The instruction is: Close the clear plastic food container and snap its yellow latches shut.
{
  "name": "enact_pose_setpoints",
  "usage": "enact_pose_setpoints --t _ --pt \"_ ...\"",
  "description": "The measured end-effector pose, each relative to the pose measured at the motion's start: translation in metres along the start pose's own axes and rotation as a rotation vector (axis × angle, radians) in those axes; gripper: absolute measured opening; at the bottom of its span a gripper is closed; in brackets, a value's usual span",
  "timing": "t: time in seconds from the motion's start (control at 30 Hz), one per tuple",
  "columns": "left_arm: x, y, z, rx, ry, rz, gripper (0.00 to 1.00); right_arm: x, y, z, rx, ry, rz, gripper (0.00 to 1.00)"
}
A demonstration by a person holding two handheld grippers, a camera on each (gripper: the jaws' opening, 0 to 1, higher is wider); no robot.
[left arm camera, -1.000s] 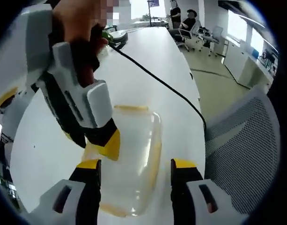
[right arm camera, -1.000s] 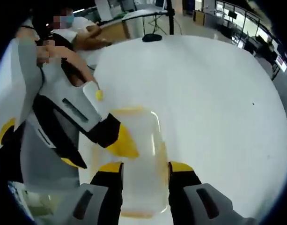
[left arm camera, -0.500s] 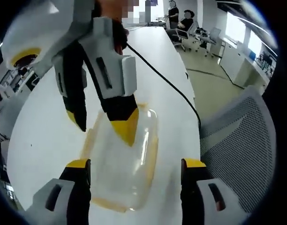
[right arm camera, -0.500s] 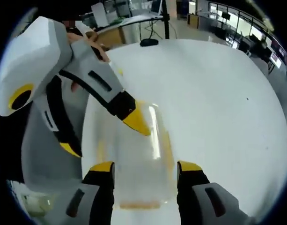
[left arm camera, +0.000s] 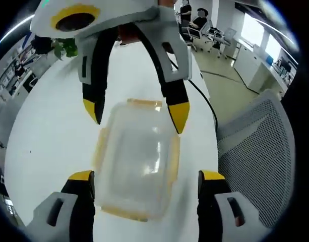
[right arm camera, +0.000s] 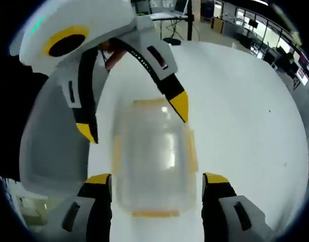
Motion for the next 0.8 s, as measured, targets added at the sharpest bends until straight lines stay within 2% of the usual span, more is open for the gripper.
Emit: enact_pose_setpoints --t 0.13,0.33,0.53,0.8 --pt "-0.005 0.003 -0.004 -0.021 0.013 -0.013 0.84 -0.001 0.002 -0.007 -0.028 -0.024 -0.004 0.75" --pt "-0.007 0.009 -0.006 -0.045 0.034 -0.033 0.83 -0.006 0.005 -0.01 -0.033 -0.049 0.001 0.76" --pt "-0.009 0.017 -0.011 -0.087 0.092 -0.043 0.83 -0.001 0.008 -0.014 -0.053 -0.081 -0.038 0.76" --pt "-0.012 0.022 -0.019 -0.129 0.148 -0.044 0.83 -0.003 0.017 -0.021 -0.088 -0.112 -0.055 0.78"
Point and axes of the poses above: the point that each gripper's makers call its tool centre point, and the gripper's own axes: y roughly forward along the fingers, x roughly to its right, z roughly out of its top, the point moved 3 cm from there along -y, roughly backward along the fingers, and after that the axes turned 5 degrees about x, right-handed, at the moved point
